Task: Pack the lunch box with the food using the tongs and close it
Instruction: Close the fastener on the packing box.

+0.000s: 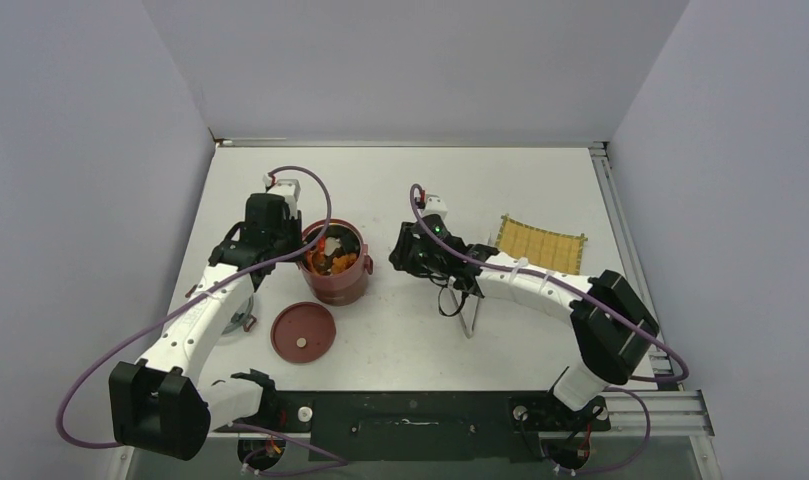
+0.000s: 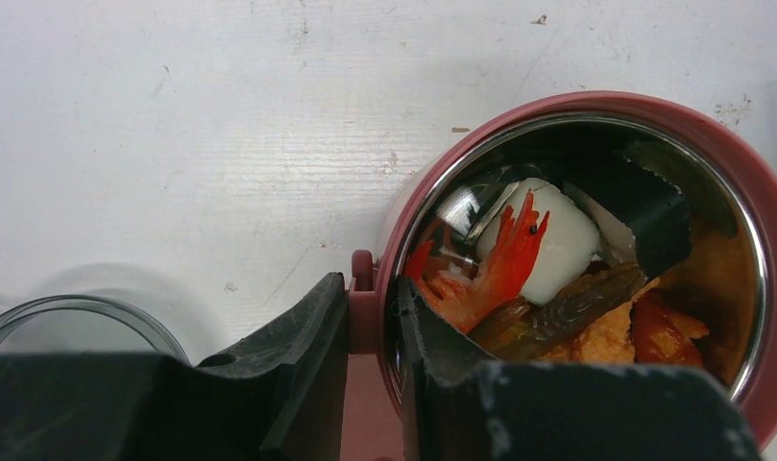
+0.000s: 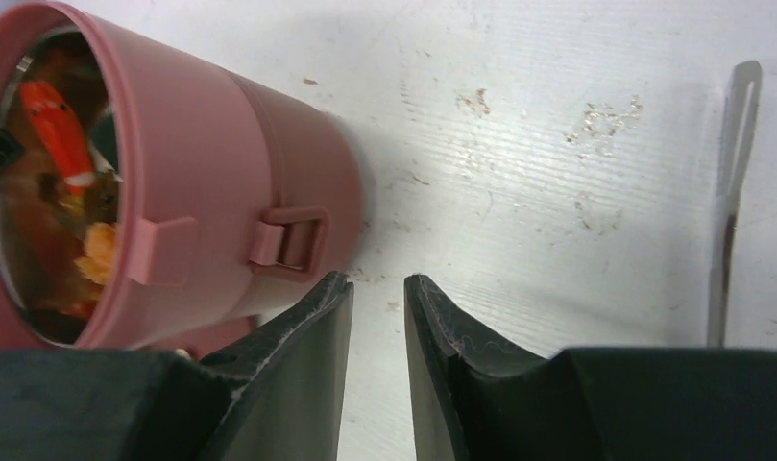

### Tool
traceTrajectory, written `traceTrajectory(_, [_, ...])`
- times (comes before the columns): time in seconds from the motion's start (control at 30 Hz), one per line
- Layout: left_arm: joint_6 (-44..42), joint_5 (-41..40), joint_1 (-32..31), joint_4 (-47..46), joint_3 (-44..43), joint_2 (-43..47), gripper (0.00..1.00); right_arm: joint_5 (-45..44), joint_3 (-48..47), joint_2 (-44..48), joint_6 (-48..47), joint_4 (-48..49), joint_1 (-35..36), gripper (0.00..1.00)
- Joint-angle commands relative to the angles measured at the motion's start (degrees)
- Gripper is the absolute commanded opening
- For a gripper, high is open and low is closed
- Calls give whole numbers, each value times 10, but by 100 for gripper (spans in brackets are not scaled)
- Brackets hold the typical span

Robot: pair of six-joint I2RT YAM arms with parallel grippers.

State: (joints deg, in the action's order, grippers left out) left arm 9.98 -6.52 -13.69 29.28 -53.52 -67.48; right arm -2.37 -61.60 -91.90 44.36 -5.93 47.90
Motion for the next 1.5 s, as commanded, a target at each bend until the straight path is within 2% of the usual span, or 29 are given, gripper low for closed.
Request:
traceTrajectory(0.0, [-10,0,5,-19,-3,-1,0,18,51,30,-74,96,-7,30])
traceTrajectory(0.07, [-13,-2,6,-19,-2,-2,0,32,80,49,-108,126,-8,32])
traceTrajectory(0.23, [-11,7,5,-26,-1,5,16,84,130,80,-190,204,-11,39])
traceTrajectory(0.37, [-8,6,6,-34,4,13,24,150,160,77,-221,277,-11,44])
traceTrajectory(0.7, [-1,11,6,-47,12,23,24,183,105,0,-254,279,8,44])
traceTrajectory(1.13, [-4,10,6,-49,17,30,25,141,70,-65,-250,283,22,43])
traceTrajectory(1.33, [-6,6,6,-49,17,33,32,101,65,-81,-241,285,21,43])
traceTrajectory(1.47, [-6,5,6,-49,18,37,33,93,57,-91,-236,288,21,42])
